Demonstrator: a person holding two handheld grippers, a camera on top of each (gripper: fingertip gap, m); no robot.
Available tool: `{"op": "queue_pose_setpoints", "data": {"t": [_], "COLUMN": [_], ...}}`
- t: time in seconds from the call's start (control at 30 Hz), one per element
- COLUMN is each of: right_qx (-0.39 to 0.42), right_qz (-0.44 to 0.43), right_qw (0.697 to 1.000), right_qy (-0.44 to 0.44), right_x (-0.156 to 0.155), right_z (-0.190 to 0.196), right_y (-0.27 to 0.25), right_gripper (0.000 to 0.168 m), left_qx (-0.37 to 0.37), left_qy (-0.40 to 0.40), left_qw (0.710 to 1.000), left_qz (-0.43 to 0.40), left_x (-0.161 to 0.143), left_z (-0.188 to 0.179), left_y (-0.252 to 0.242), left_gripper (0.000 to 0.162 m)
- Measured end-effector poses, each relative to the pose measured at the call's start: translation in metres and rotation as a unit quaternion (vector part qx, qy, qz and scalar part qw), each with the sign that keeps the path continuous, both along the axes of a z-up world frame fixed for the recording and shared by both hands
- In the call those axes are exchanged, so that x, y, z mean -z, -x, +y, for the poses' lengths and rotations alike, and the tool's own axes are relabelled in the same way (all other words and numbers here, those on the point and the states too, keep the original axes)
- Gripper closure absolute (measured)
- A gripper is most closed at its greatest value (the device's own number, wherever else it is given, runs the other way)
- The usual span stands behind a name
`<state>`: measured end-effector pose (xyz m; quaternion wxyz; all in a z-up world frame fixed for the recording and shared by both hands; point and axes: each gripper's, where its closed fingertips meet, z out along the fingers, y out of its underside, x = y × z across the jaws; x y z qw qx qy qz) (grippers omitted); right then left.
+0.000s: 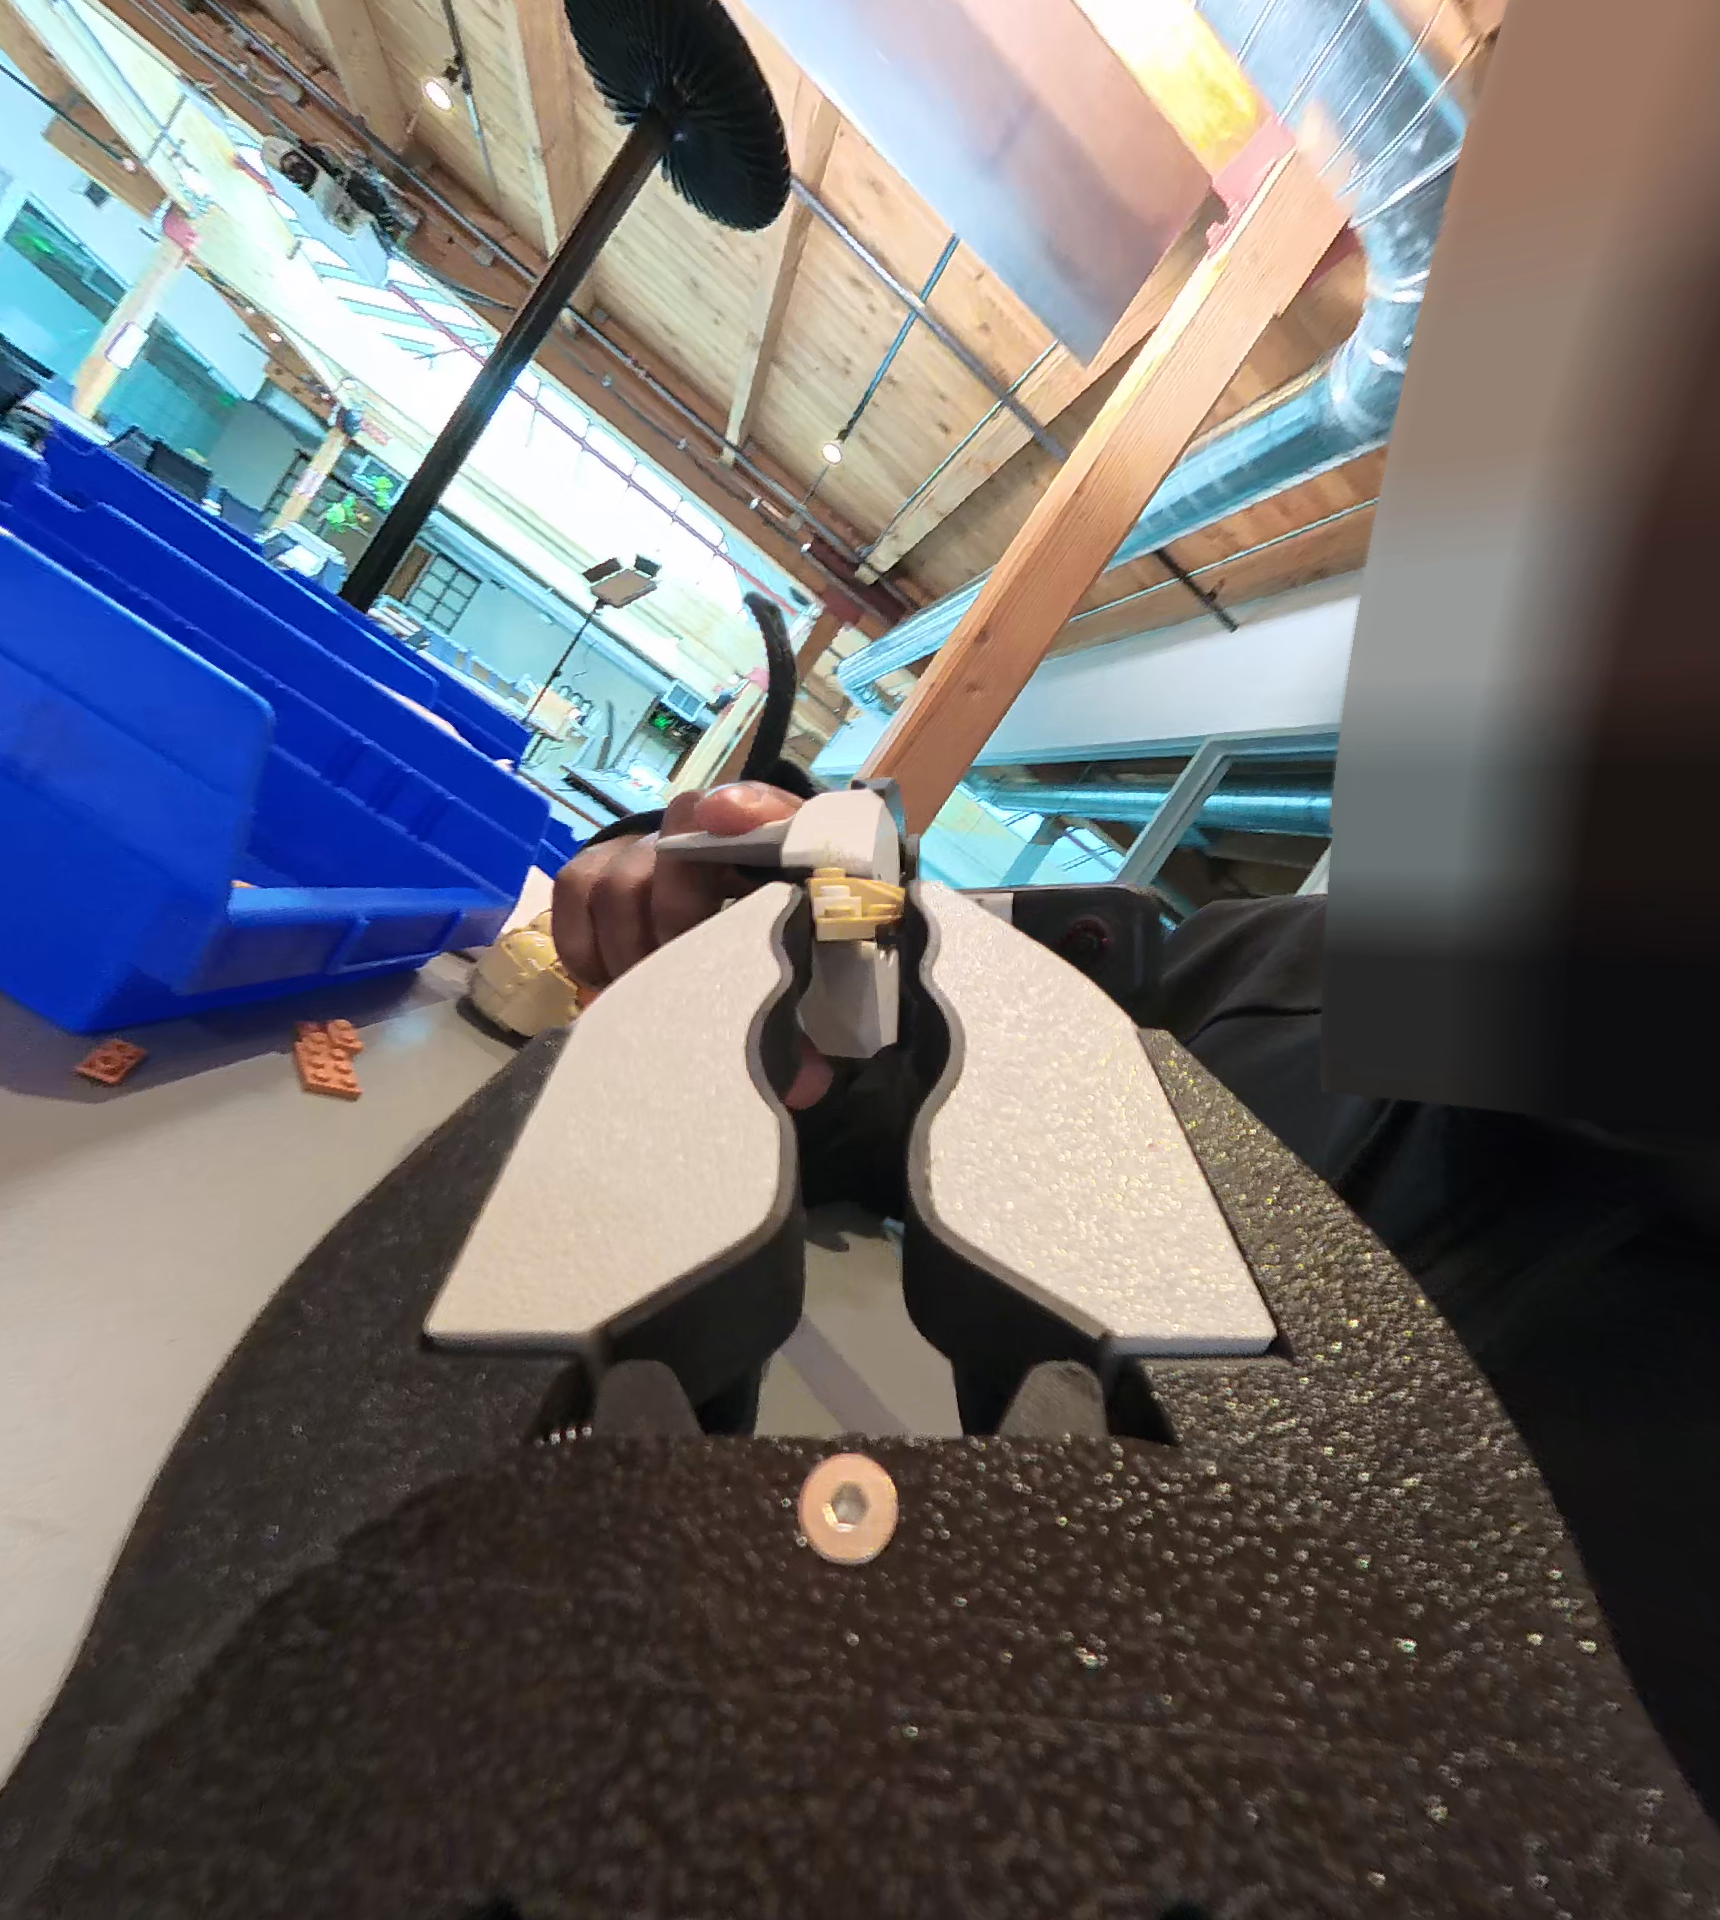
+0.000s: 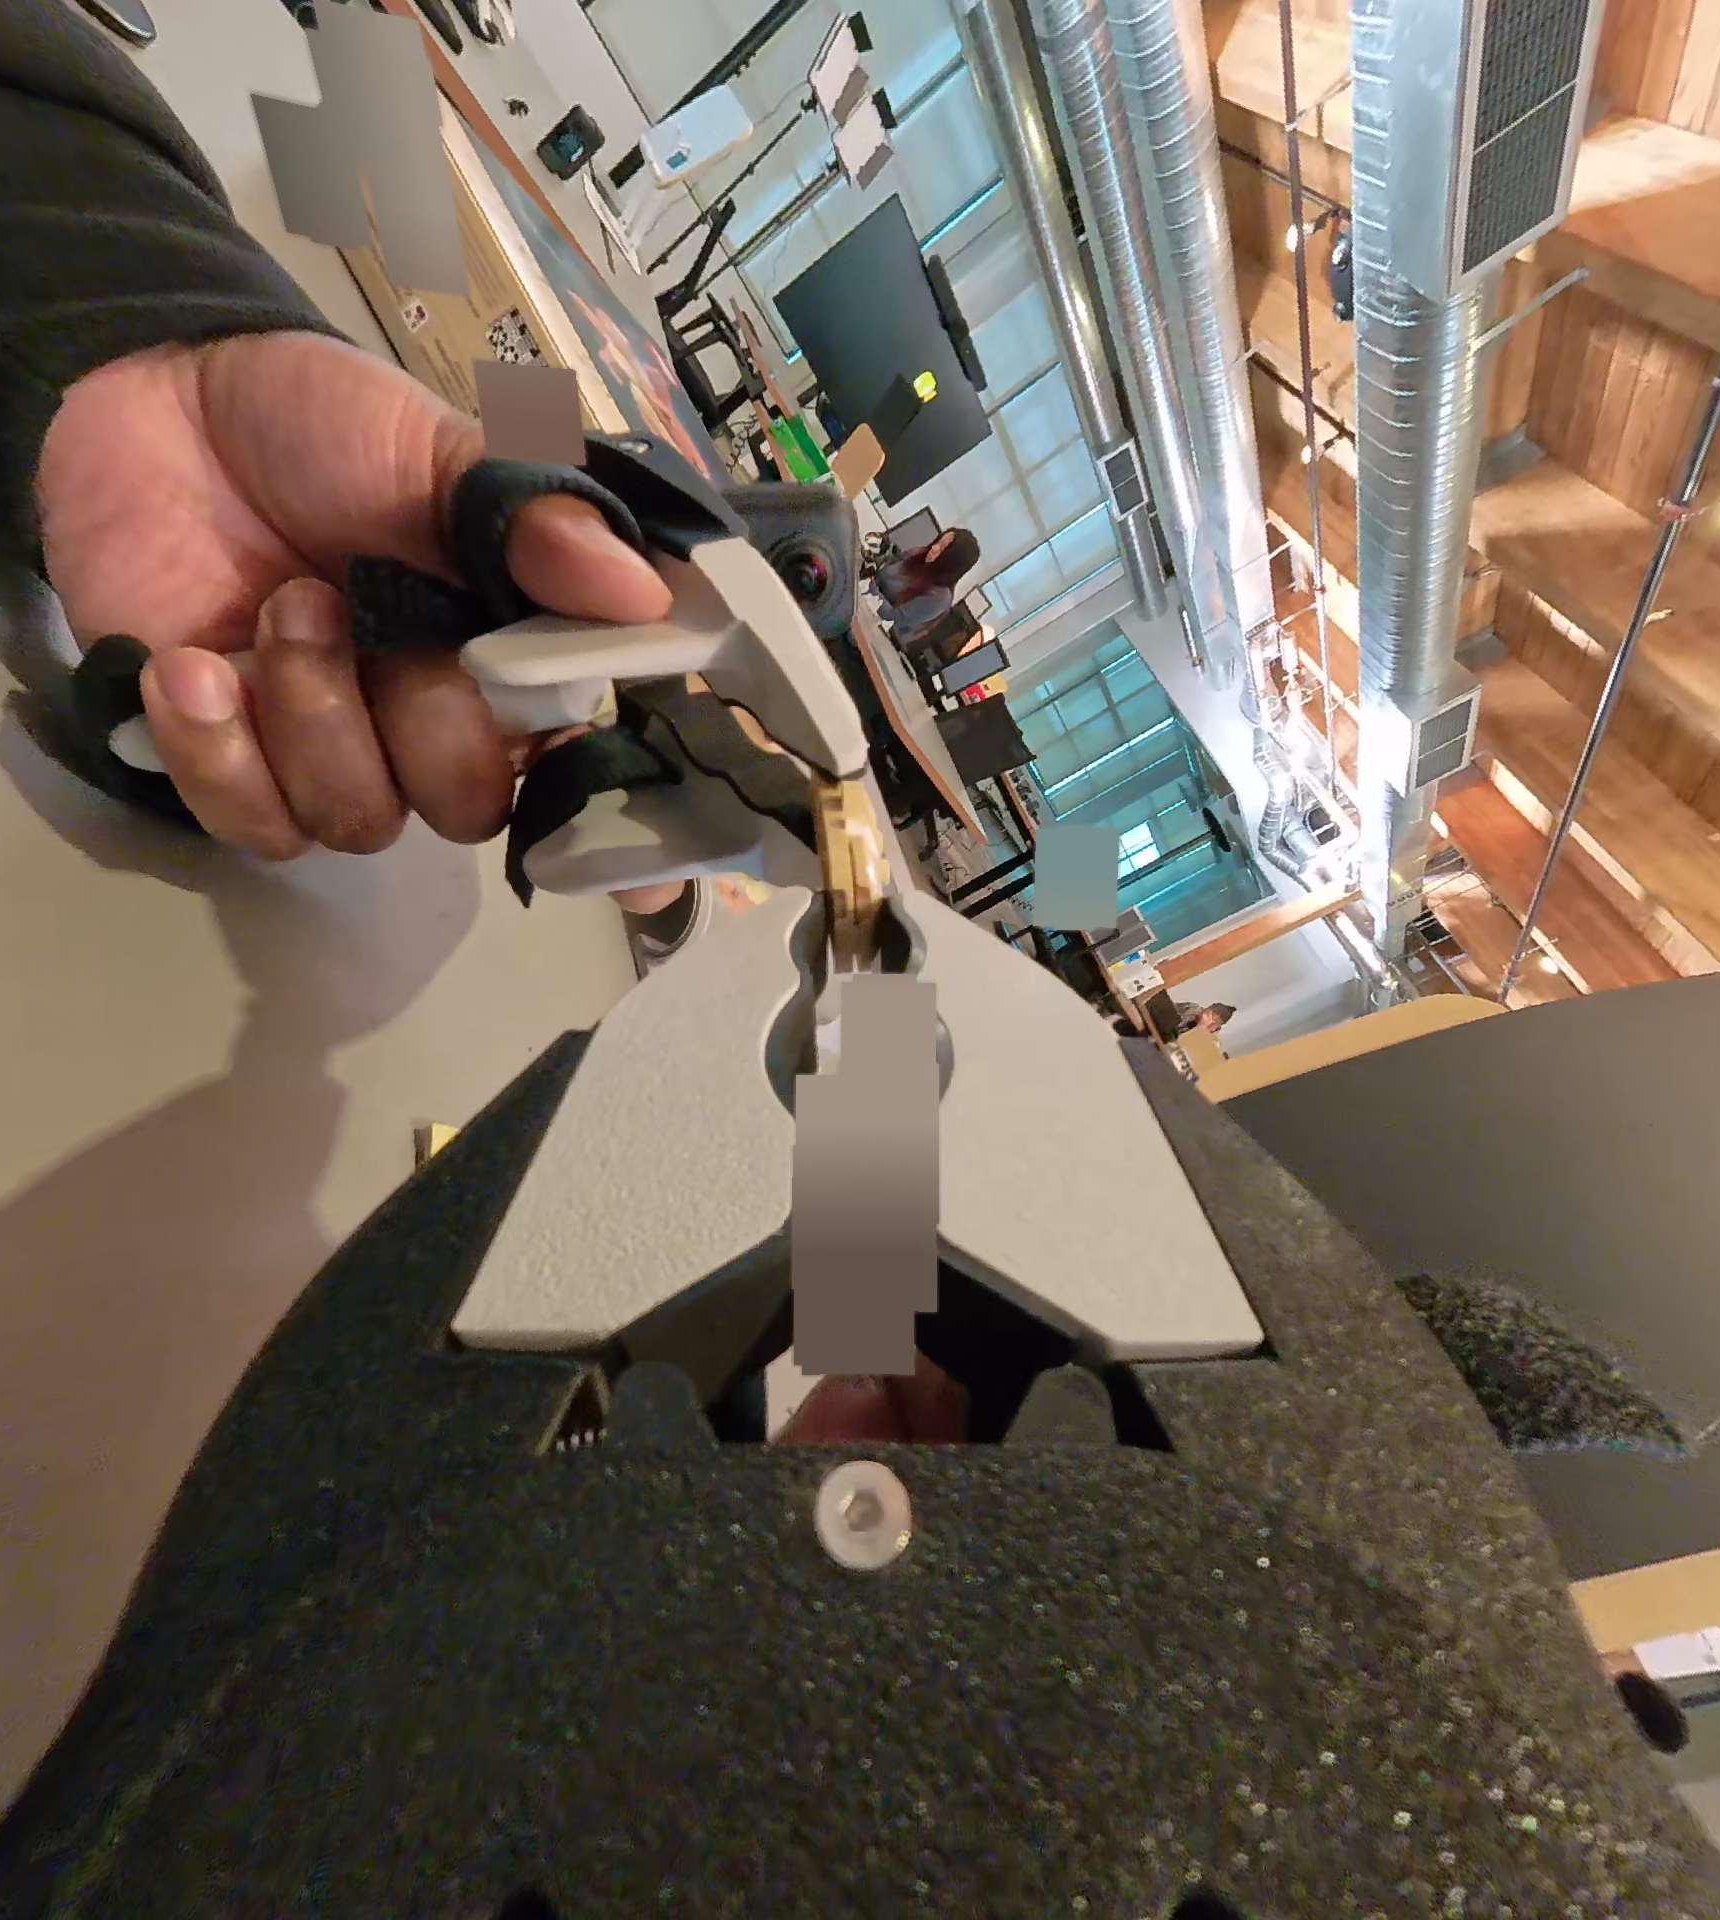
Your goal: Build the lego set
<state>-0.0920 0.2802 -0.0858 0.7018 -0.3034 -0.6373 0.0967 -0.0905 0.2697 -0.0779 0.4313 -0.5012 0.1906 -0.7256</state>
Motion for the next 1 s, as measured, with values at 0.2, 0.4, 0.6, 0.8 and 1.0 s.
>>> {"op": "queue_pose_setpoints", "data": {"t": [0.2,0.4,0.6,0.8,1.0], "right_qx": [0.01,0.016,0.022,0.032,0.036], "right_qz": [-0.014,-0.022,-0.005,0.014,0.012], "right_qw": [1.0,1.0,0.999,0.997,0.995], "right_qy": [-0.003,-0.012,-0.037,-0.066,-0.089], "right_x": [0.002,0.003,0.003,0.0,0.001], "right_z": [0.002,0.003,0.002,0.002,0.001], "right_y": [0.0,0.0,0.001,-0.001,0.0], "right_gripper": [0.159,0.159,0.144,0.133,0.146], "left_qx": [-0.011,-0.018,-0.044,-0.061,-0.057], "left_qy": [0.0,-0.001,-0.003,-0.015,-0.022], "left_qw": [1.0,1.0,0.999,0.998,0.998], "left_qz": [0.005,0.01,-0.006,0.018,0.03], "left_x": [0.001,0.002,-0.001,0.002,0.003], "left_z": [0.002,0.003,0.008,0.01,0.008], "left_y": [0.0,0.0,0.006,0.007,0.004], "left_gripper": [0.146,0.146,0.146,0.146,0.146]}}
